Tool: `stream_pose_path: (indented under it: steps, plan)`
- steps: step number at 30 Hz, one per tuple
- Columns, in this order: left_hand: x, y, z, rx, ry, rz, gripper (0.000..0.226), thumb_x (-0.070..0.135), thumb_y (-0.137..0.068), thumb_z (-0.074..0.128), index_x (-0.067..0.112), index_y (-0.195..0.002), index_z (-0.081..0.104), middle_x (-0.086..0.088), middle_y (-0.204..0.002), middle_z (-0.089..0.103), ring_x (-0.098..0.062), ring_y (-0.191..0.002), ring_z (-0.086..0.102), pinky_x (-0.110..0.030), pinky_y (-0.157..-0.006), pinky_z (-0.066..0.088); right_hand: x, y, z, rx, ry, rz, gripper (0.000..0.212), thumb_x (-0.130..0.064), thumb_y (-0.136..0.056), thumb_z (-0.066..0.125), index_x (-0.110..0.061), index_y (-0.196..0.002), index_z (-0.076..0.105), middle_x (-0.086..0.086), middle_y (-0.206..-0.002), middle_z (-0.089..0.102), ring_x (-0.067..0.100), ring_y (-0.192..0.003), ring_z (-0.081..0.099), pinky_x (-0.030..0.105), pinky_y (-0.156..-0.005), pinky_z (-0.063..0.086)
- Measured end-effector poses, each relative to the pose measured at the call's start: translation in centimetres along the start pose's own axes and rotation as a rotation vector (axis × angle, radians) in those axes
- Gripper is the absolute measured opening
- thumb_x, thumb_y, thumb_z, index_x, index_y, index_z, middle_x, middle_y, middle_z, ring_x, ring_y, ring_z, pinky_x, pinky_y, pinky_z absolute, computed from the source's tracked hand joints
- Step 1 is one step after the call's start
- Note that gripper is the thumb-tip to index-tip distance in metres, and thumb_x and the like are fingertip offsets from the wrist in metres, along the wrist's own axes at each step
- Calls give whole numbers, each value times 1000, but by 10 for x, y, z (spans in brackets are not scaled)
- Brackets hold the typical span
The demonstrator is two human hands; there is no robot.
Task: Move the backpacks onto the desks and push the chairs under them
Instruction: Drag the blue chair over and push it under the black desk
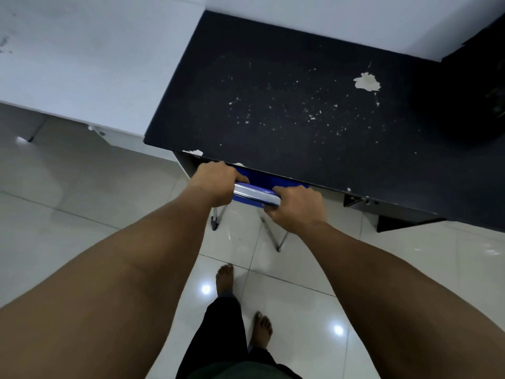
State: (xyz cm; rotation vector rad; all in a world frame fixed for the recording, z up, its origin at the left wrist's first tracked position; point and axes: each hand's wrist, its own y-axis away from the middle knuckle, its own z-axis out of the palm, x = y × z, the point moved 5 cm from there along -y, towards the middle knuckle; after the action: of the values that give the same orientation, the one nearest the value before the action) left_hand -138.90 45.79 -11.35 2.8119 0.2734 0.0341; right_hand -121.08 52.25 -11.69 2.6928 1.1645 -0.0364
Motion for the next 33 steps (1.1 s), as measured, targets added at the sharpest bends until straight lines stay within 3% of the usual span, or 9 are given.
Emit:
stream_pose_path:
  steps: [4, 8, 13, 19, 23, 28, 33]
  plan:
    - [7, 6, 0, 22, 31, -13, 55, 28, -82, 67, 53, -129, 50, 8, -100, 68, -20, -85, 63, -32, -67, 52, 3, 5, -9, -96, -3, -44, 26, -41, -87, 61, -29, -110, 66, -8, -75, 59, 16, -63, 54, 26, -54, 37]
    - [28, 4, 2, 89, 46, -5, 54, 31, -82, 69, 49, -129, 50, 8, -99, 68, -20, -86, 63, -31, -66, 50, 20, 8, -25, -142, 75, -47, 13, -30, -87, 62, -28, -100, 65, -8, -64, 44, 12, -55, 43, 25, -50, 27]
    - [51, -8, 2, 131, 47, 33, 49, 29, -82, 69, 44, -126, 55, 8, -93, 68, -18, -82, 63, -30, -61, 45, 43, 13, -29, -115, 84, -3, 8, -26, -86, 61, -28, -93, 64, -6, -64, 49, 17, -57, 49, 28, -56, 34]
    - [51, -26, -16, 120, 46, 40, 50, 24, -80, 67, 46, -123, 56, 6, -93, 68, -20, -84, 64, -34, -68, 51, 54, 4, -31, -10, 64, 19, 22, -35, -90, 60, -32, -113, 62, -3, -85, 62, 19, -70, 56, 30, -61, 39]
    - [52, -38, -24, 128, 41, 44, 52, 21, -77, 67, 47, -121, 57, 6, -93, 68, -22, -84, 64, -36, -69, 50, 66, -5, -30, 9, -23, 105, 28, -35, -91, 62, -33, -119, 61, -1, -98, 62, 23, -88, 59, 40, -81, 47]
    - [39, -35, -8, 138, 11, 84, 46, 30, -82, 67, 46, -124, 55, 10, -87, 68, -16, -75, 62, -30, -63, 50, 51, -3, -12, -5, -52, 136, 39, -33, -88, 67, -32, -126, 58, 0, -104, 62, 23, -96, 58, 44, -90, 46]
    - [31, -43, -6, 154, -3, 115, 47, 34, -82, 67, 48, -125, 53, 12, -83, 67, -10, -64, 49, -25, -54, 36, 50, -11, -7, 1, -31, 120, 45, -29, -86, 70, -31, -128, 55, 1, -106, 61, 24, -98, 58, 44, -89, 46]
